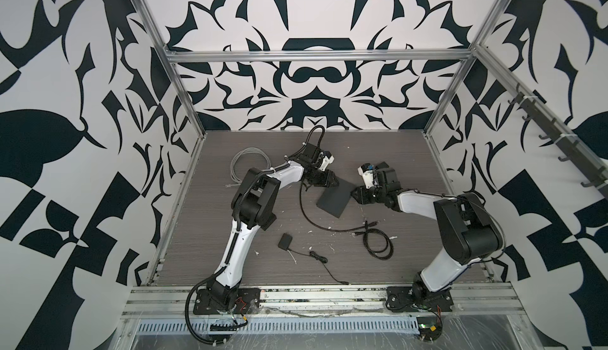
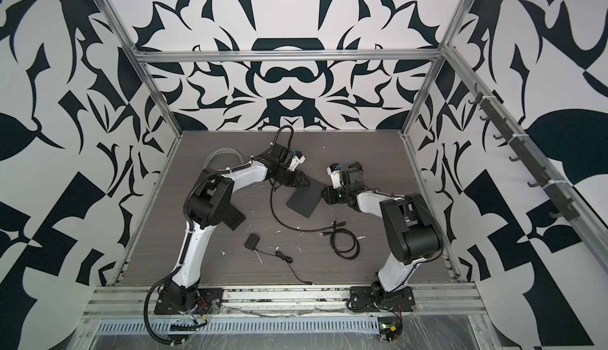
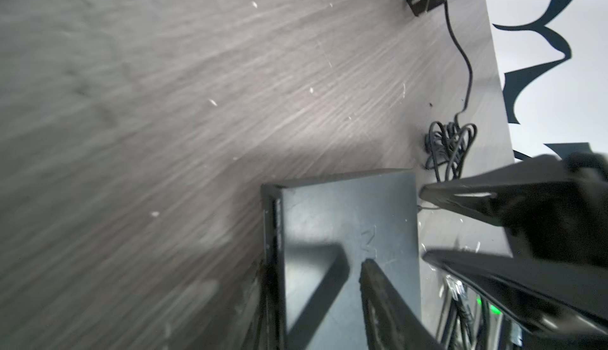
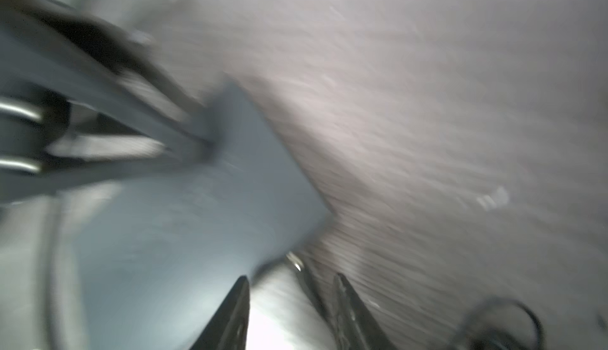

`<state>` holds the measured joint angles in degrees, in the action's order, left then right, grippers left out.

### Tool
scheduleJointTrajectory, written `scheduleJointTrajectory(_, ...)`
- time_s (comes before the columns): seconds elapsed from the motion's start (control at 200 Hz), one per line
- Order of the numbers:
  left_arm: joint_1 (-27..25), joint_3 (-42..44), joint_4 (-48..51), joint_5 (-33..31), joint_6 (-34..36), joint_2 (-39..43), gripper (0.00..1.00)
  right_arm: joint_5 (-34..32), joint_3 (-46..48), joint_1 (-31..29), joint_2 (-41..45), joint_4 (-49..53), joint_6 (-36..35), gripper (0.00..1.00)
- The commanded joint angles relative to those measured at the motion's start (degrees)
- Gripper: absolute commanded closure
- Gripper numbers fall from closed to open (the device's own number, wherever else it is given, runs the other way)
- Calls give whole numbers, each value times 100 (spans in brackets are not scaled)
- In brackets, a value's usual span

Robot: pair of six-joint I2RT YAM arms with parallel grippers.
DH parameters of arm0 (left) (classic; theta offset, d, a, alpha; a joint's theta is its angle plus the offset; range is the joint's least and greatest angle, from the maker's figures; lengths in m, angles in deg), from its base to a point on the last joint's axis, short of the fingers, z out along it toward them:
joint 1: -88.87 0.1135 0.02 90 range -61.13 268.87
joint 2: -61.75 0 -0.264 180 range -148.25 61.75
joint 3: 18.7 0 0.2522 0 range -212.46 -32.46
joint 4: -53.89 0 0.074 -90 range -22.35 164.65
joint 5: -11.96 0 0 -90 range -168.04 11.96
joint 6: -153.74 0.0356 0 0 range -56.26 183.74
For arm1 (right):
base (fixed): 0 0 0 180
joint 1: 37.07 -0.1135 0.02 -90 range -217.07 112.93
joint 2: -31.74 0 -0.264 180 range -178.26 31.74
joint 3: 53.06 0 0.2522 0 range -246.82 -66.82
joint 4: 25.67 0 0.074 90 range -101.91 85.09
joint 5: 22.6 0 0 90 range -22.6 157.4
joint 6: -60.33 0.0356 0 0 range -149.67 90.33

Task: Insert the plug into the switch port

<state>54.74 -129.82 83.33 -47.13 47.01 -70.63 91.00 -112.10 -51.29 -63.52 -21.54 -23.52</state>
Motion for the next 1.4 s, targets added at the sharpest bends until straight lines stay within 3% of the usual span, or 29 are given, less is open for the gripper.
scheduleJointTrajectory(0.0,-147,146,513,116,-94,-25,50,936,-410,117,267,253,-342,56)
scheduleJointTrajectory(0.09,-147,74,589,129,-38,-17,50,699,-772,148,302,1204,-842,57)
scheduleJointTrajectory(0.15,-138,27,654,139,9,-29,50,359,-911,154,282,1555,-785,57)
scheduleJointTrajectory(0.31,-105,-41,699,117,69,-43,50,137,-421,159,469,1207,-67,58)
scheduleJointTrajectory(0.445,-77,-157,725,62,65,-56,50,-59,-174,165,819,1440,-87,57)
scheduleJointTrajectory(0.635,-76,-255,756,21,75,-51,50,-488,-544,158,1086,2950,-1429,57)
scheduleJointTrajectory(0.83,-76,-282,759,4,32,-45,50,-727,-377,159,1158,3154,-3175,58)
scheduleJointTrajectory(1.12,-76,-241,719,12,-12,-16,49,-552,-226,191,1006,2615,-4224,63)
scheduleJointTrajectory(1.395,-76,-270,664,82,-102,-34,49,-566,-376,191,595,2394,-4373,68)
